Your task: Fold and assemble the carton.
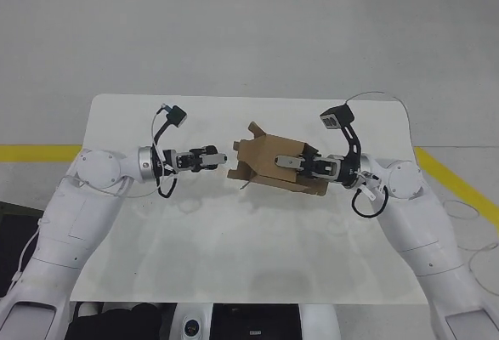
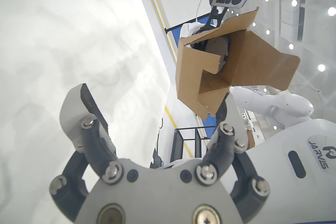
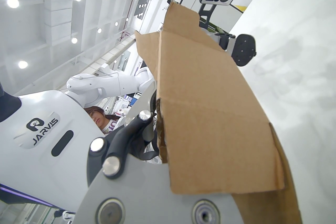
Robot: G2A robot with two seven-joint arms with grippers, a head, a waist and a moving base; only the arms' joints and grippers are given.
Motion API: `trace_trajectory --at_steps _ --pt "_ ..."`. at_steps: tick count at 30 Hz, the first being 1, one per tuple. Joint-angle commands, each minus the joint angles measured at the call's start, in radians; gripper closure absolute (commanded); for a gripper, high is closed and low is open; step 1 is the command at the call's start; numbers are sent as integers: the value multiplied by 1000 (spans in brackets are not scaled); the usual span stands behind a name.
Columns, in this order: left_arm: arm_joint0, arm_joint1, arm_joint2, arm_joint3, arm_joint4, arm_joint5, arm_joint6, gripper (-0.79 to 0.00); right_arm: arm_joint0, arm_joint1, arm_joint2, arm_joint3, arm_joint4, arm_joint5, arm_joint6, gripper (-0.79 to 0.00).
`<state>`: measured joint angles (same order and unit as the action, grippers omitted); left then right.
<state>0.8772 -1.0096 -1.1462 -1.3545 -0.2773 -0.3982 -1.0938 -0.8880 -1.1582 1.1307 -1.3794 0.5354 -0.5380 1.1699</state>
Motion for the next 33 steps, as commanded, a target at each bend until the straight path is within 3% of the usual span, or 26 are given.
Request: trace_trajectory --at_steps 1,7,18,33 --pt "-6 -2 10 15 29 -6 17 -785 -3 1 1 -11 -1 5 1 0" --pt "-20 -12 53 29 16 17 -13 -785 4 -4 -24 -22 -4 13 3 0" --pt "-29 -14 62 13 -55 44 -93 -785 47 -22 -86 18 9 2 9 0" --pt "-39 -18 74 26 -46 47 -84 -785 81 -37 -131 43 46 -8 76 0"
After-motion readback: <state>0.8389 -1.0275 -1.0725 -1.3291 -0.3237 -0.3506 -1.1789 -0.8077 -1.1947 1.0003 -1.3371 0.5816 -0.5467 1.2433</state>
